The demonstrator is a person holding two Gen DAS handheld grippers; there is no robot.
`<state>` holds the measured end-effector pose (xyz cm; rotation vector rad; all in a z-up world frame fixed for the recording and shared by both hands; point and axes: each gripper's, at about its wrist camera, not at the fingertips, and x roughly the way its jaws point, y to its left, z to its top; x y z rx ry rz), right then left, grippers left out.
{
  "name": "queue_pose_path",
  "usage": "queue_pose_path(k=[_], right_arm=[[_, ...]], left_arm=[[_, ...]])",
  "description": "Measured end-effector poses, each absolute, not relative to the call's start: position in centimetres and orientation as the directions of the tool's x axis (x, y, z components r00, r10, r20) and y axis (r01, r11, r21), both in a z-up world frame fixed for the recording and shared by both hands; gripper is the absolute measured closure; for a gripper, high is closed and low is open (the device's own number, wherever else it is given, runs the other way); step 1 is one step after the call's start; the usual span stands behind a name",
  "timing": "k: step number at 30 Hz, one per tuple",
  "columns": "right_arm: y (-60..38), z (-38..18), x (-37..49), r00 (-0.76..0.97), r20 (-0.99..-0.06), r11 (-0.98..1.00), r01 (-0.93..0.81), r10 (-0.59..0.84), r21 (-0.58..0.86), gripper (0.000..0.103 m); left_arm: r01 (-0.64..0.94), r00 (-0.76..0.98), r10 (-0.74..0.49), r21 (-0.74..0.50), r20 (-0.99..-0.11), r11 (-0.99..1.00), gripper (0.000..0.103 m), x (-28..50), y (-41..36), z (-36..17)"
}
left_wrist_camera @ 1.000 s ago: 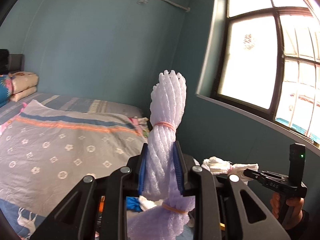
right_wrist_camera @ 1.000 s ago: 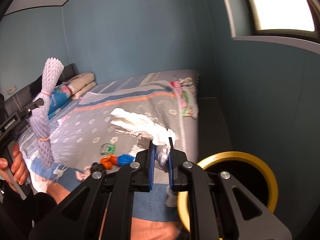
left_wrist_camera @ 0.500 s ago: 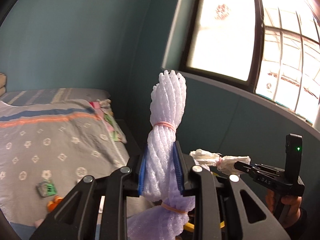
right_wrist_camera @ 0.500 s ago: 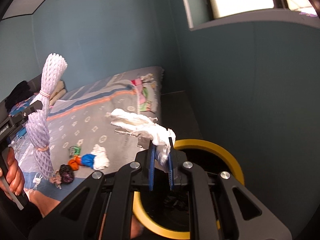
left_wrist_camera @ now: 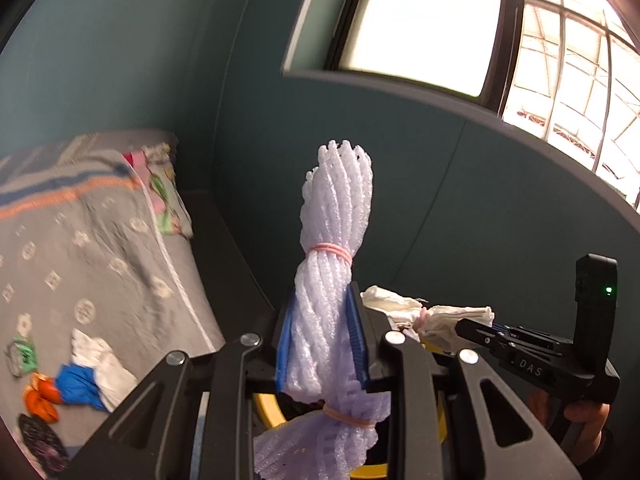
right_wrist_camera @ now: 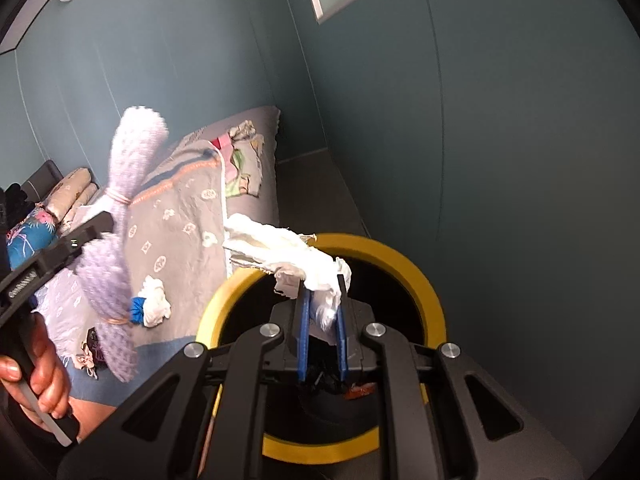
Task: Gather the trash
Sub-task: 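Open both tools to drop the foam net and tissues into the bin, then move both open tools back toward the remaining items on the bed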
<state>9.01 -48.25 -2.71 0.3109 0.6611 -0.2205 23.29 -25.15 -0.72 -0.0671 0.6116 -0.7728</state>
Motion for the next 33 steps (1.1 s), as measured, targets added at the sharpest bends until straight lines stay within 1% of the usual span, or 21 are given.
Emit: queue_pose_path(k=[5, 10, 13, 14, 15, 16, 17, 18, 22, 24, 27, 29, 33], right_arm=[[-48.9, -4.0, 9.1, 0.747, -0.659, 0.92, 0.315, -0.09, 0.232, 0.091], [-49.5, -4.9, 9.5, 0.724, -0.685, 0.912, 0.332, -0.081, 0.242, 0.091], [-49.7, -5.0, 9.6, 0.716, -0.691, 0.904, 0.354, -0.097, 0.241, 0.087], [-49.8, -5.1, 9.5, 0.715, -0.691, 0.901, 0.363, -0.104, 0.239, 0.083], [-49.9, -5.1, 9.5, 0.713, -0.691, 0.896, 0.376, -0.116, 0.237, 0.076], [-50.0, -5.0, 9.4, 0.713, -0.69, 0.891, 0.387, -0.125, 0.238, 0.073], [-49.9, -5.0, 9.3, 0.713, -0.689, 0.889, 0.39, -0.126, 0.241, 0.072], [-49.9, -4.9, 9.2, 0.713, -0.689, 0.885, 0.396, -0.129, 0.244, 0.072], [-49.6, -4.4, 8.8, 0.72, -0.681, 0.882, 0.399, -0.133, 0.25, 0.071], [-49.2, -4.0, 8.7, 0.725, -0.675, 0.886, 0.394, -0.136, 0.244, 0.066], [-48.8, -3.5, 8.5, 0.735, -0.666, 0.894, 0.375, -0.126, 0.245, 0.062], [-48.0, -3.2, 8.8, 0.744, -0.658, 0.9, 0.357, -0.112, 0.251, 0.059], [-46.4, -2.4, 9.4, 0.765, -0.639, 0.919, 0.303, -0.078, 0.252, 0.051]], left_arm=[[0.633, 0.491, -0.676, -0.309, -0.549, 0.71, 0.078, 24.4, -27.6, -3.4], [0.633, 0.442, -0.685, -0.34, -0.578, 0.696, 0.075, 25.1, -29.0, -4.8], [0.621, 0.423, -0.685, -0.361, -0.593, 0.695, 0.071, 25.7, -29.3, -5.4], [0.618, 0.42, -0.685, -0.364, -0.595, 0.696, 0.066, 25.8, -29.3, -5.5], [0.615, 0.42, -0.684, -0.368, -0.596, 0.698, 0.057, 25.8, -29.2, -5.5], [0.609, 0.425, -0.682, -0.369, -0.595, 0.702, 0.052, 25.8, -29.1, -5.5], [0.607, 0.429, -0.681, -0.369, -0.594, 0.704, 0.043, 25.7, -28.9, -5.4], [0.604, 0.433, -0.679, -0.369, -0.593, 0.707, 0.037, 25.8, -28.8, -5.5], [0.578, 0.448, -0.677, -0.388, -0.584, 0.718, 0.028, 26.0, -27.4, -5.2], [0.568, 0.472, -0.664, -0.376, -0.58, 0.732, 0.022, 25.9, -26.6, -4.8], [0.541, 0.509, -0.643, -0.368, -0.572, 0.756, 0.016, 25.9, -24.5, -4.4], [0.515, 0.537, -0.622, -0.362, -0.57, 0.777, 0.014, 25.9, -22.8, -4.1], [0.475, 0.578, -0.577, -0.338, -0.577, 0.813, 0.011, 25.9, -19.9, -3.5]])
